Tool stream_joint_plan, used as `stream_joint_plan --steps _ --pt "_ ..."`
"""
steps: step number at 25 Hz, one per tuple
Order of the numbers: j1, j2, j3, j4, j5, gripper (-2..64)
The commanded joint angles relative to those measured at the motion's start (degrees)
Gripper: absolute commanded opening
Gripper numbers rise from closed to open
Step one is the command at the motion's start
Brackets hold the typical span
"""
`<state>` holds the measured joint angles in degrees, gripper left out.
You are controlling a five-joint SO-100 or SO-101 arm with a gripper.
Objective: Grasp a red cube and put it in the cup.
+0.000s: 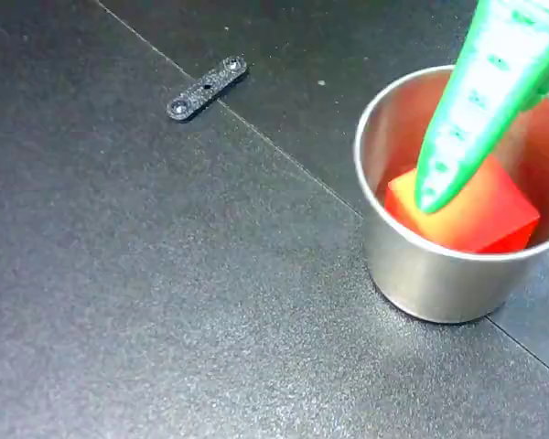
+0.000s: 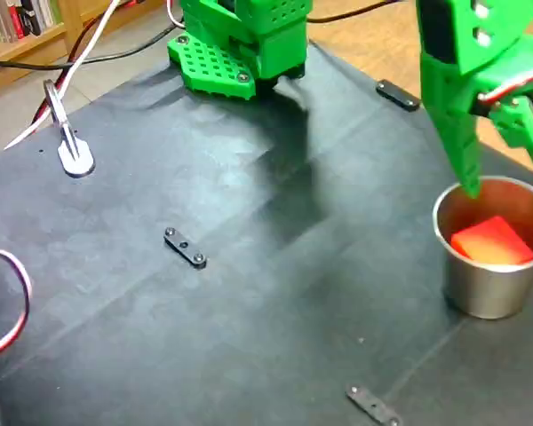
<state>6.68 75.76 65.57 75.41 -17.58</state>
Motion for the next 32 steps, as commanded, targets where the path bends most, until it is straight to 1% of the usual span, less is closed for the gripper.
stream_joint_plan --steps 1,8,13,18,24,32 --pt "-0.4 0.5 -0.7 -0.4 0.0 30.1" --pt "-0.4 3.3 -1.1 0.4 0.1 30.1" --pt "-0.8 16.8 -0.1 0.5 0.2 30.1" --pt "-4.3 28.5 -0.1 0.6 0.2 29.9" --pt "-6.3 42.5 0.0 0.7 0.2 29.3" --pt "-5.8 56.1 0.3 0.9 0.8 29.2"
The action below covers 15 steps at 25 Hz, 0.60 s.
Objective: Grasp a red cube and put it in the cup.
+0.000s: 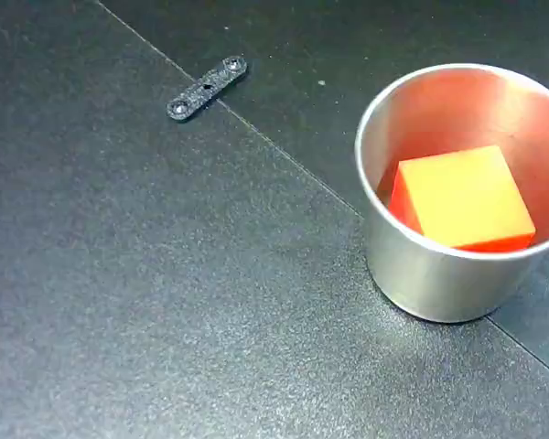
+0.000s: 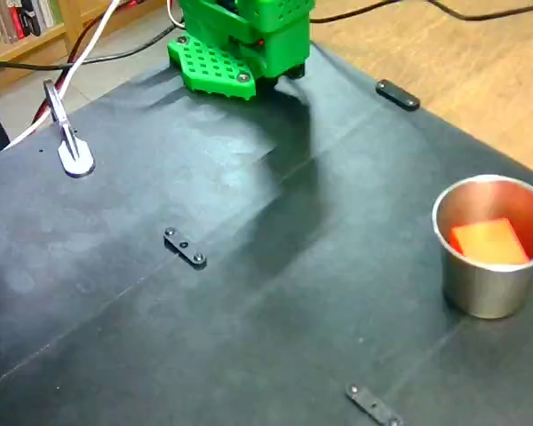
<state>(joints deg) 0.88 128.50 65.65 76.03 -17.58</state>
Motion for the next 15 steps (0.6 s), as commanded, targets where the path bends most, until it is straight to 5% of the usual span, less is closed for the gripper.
stream_joint_plan --steps 1,8,15 --pt "0.0 4.5 0.8 0.7 1.9 29.2" --pt "0.6 14.1 6.9 10.9 14.6 29.2" --pt "0.5 16.8 7.0 13.2 14.9 29.2"
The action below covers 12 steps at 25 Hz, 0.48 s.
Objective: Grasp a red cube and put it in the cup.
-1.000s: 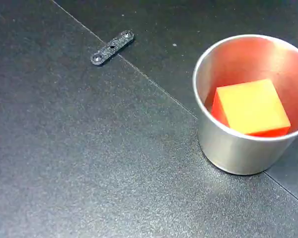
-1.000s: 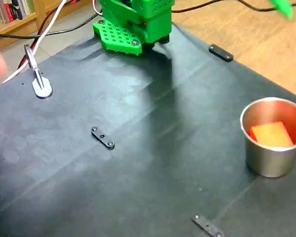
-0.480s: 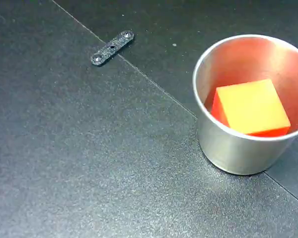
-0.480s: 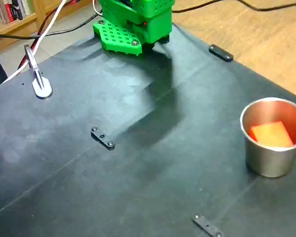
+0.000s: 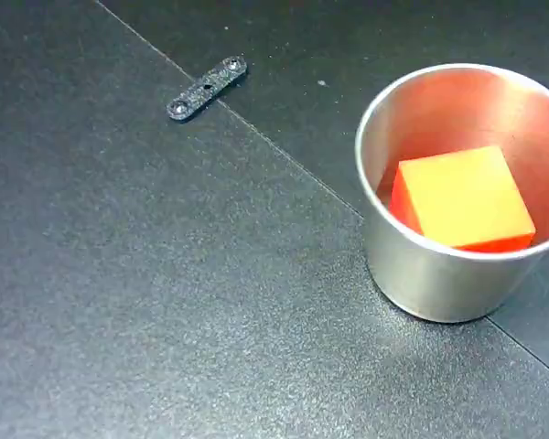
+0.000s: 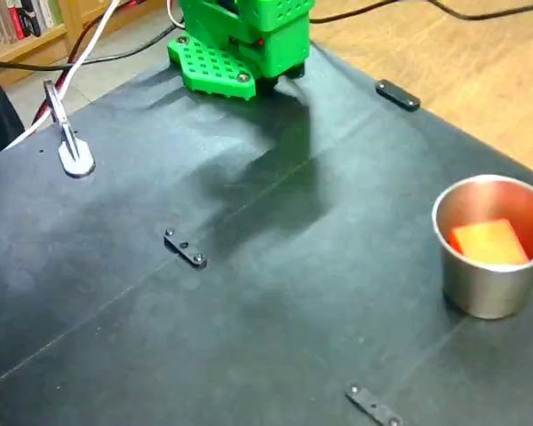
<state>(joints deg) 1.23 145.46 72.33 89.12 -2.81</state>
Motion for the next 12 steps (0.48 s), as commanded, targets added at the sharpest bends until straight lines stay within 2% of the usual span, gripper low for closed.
stream_joint_plan --steps 1,12 --pt "0.2 -0.2 0.4 0.1 0.0 29.2" --pt "0.2 -0.1 0.4 0.1 -0.8 29.2"
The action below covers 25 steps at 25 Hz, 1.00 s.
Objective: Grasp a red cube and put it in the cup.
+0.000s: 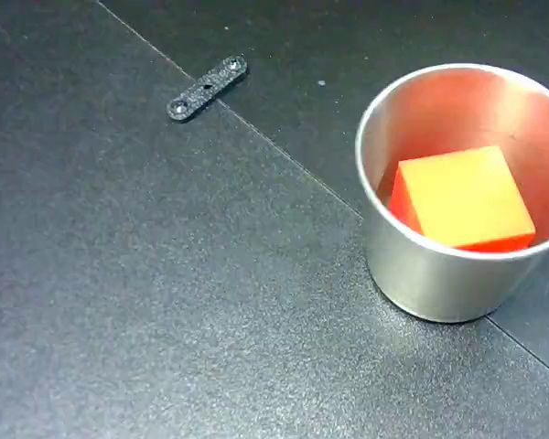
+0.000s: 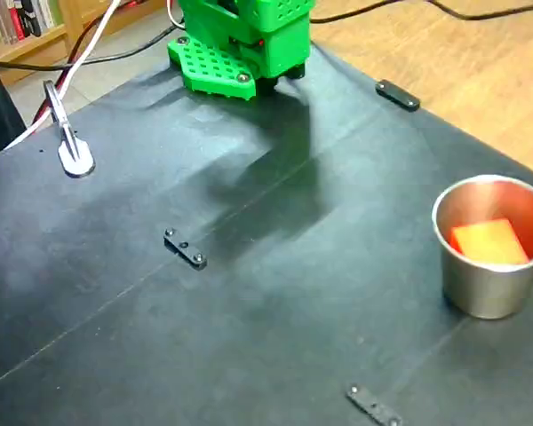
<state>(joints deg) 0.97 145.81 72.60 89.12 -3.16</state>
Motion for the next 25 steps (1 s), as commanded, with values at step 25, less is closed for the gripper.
stream_joint_plan --steps 25 --pt "0.0 -1.4 0.2 0.2 -0.4 29.2"
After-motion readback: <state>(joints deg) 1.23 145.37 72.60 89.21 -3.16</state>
